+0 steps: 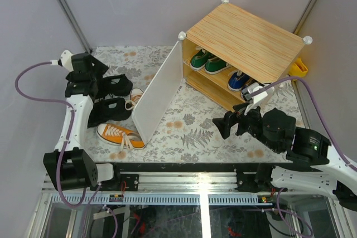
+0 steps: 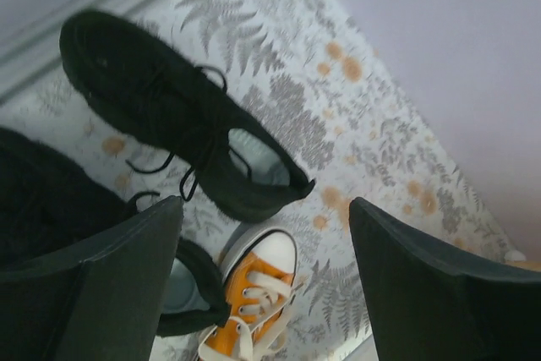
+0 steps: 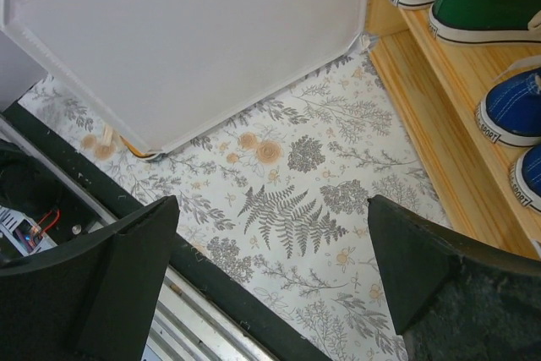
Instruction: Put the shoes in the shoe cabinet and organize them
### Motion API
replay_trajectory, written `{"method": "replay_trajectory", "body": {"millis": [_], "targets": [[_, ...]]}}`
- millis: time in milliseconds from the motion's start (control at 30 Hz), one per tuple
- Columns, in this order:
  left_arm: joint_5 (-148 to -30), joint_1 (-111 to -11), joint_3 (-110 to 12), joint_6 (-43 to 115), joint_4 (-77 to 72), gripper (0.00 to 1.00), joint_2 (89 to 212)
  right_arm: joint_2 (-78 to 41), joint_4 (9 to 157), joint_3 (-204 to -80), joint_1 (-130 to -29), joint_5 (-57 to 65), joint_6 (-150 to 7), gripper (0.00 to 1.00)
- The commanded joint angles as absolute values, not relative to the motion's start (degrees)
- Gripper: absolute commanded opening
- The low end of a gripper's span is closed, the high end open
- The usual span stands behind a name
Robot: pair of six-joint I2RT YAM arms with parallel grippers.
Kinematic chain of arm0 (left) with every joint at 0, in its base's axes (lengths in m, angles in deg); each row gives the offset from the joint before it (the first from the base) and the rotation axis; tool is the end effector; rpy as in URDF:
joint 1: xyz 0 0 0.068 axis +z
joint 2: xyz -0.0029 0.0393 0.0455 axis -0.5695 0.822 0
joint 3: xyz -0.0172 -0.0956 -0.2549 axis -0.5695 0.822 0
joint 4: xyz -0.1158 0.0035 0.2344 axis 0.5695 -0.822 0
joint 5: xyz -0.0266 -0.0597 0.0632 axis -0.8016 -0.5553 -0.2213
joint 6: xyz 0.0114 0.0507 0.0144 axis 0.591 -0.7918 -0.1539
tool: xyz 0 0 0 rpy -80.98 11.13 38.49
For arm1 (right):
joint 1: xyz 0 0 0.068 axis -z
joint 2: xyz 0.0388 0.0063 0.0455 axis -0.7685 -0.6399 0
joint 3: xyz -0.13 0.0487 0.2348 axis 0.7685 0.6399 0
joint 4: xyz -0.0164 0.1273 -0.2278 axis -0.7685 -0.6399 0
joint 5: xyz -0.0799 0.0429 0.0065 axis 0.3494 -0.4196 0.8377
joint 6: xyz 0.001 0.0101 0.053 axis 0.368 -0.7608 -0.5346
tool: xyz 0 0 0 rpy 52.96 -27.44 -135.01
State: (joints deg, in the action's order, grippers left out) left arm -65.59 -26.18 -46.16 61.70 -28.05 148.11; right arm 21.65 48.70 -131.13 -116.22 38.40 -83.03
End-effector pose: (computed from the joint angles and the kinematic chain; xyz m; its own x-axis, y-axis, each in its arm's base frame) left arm 0.2839 0.0522 0.3593 -0.1302 -0.6132 -0.7791 -0.5734 0.6877 -0.4453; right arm 0.0656 0.1081 0.4189 -0.2802 0.0681 -0.9575 -0.5792 0.7835 0.2252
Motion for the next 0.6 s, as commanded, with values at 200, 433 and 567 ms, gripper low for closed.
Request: {"method": "replay_trajectory", "body": {"millis": [200,433,567], "targets": [[-67.84,-24.84,-32.86,81.65,-21.66,0.72,148.67,22.61,55.20,-126.62,-116.36,34.88,-84.21,0.99],[-70.49,-25.01,-31.35,87.06,-21.82,0.63,150.05,26.03,55.70,-123.57,-116.31,35.26,-85.02,0.99],[-69.76,-25.82,-28.74,87.49,-19.37,0.61,150.52,27.32,56.05,-122.15,-116.32,35.98,-84.86,0.99]]}}
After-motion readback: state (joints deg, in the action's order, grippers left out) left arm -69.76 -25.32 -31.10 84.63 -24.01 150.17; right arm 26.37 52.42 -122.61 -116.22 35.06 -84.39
